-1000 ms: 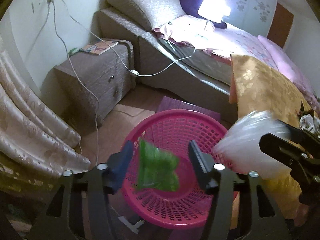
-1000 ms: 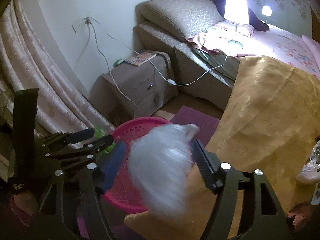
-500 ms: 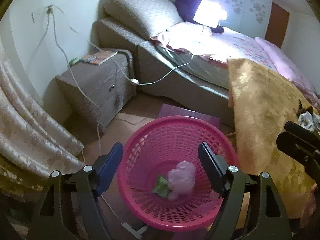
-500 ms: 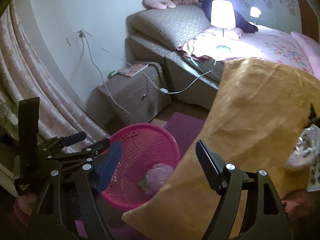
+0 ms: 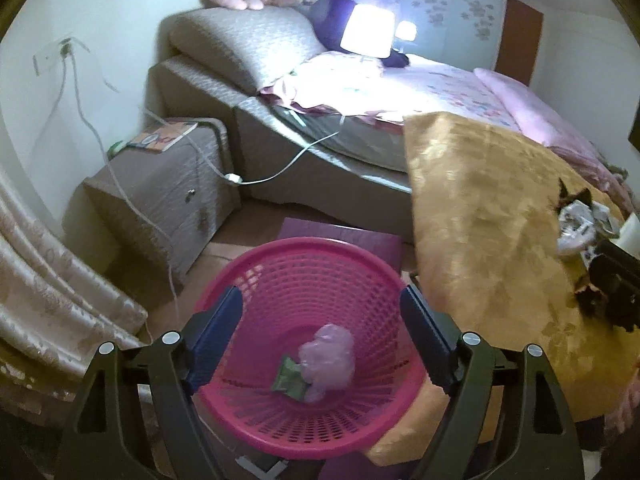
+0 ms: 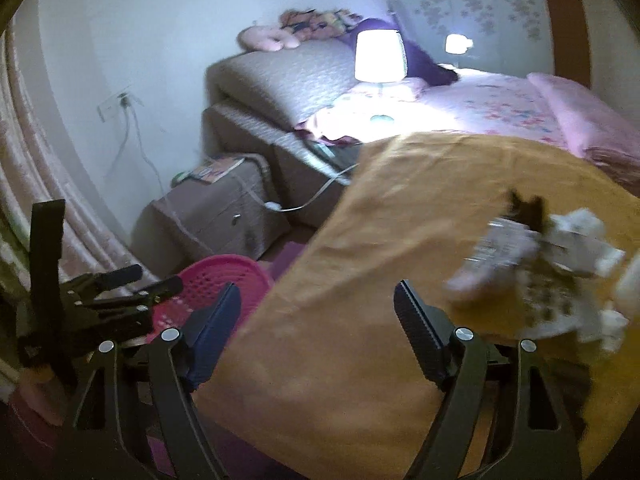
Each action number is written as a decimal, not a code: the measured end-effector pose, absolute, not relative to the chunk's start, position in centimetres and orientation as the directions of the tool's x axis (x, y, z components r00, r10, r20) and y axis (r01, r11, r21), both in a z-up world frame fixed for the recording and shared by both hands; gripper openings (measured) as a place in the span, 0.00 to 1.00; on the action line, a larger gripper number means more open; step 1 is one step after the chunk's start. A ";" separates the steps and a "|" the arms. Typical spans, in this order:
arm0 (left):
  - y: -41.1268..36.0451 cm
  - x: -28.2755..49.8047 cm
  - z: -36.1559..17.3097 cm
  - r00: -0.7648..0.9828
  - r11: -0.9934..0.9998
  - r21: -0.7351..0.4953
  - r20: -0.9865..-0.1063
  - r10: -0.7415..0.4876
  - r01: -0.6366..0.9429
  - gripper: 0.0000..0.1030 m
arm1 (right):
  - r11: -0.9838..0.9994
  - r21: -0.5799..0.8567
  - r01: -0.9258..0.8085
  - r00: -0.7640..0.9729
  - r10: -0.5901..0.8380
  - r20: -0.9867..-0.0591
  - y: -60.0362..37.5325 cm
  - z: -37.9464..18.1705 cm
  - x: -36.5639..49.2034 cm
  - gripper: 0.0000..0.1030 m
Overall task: Collect trash
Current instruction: 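Grasp the white printed plastic bag with the left tool while the right tool grasps dark cloth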
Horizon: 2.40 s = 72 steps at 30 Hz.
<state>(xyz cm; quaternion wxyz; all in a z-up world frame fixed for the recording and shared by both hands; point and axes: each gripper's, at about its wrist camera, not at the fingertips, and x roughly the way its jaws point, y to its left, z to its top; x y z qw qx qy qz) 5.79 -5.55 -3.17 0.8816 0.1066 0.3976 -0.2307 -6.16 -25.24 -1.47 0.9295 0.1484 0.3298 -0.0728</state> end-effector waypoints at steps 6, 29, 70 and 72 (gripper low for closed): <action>-8.4 3.9 -3.1 0.555 0.816 0.034 -0.749 -0.362 0.577 0.76 | 0.906 0.204 0.371 0.760 -0.170 -0.628 -29.5 -1.8 -10.6 0.74; -27.9 -3.1 -1.8 0.338 0.463 0.044 -0.746 -0.574 0.885 0.76 | 0.779 0.238 0.580 0.705 -0.334 -0.626 -36.7 -3.3 -19.9 0.74; -26.3 -1.9 -1.8 0.346 0.510 0.017 -0.754 -0.558 0.860 0.26 | 0.858 0.268 0.438 0.724 -0.161 -0.671 -35.4 -5.5 -16.6 0.37; -25.7 -2.2 -1.6 0.359 0.512 0.029 -0.748 -0.559 0.858 0.26 | 0.853 0.264 0.450 0.728 -0.179 -0.662 -35.6 -5.0 -17.2 0.37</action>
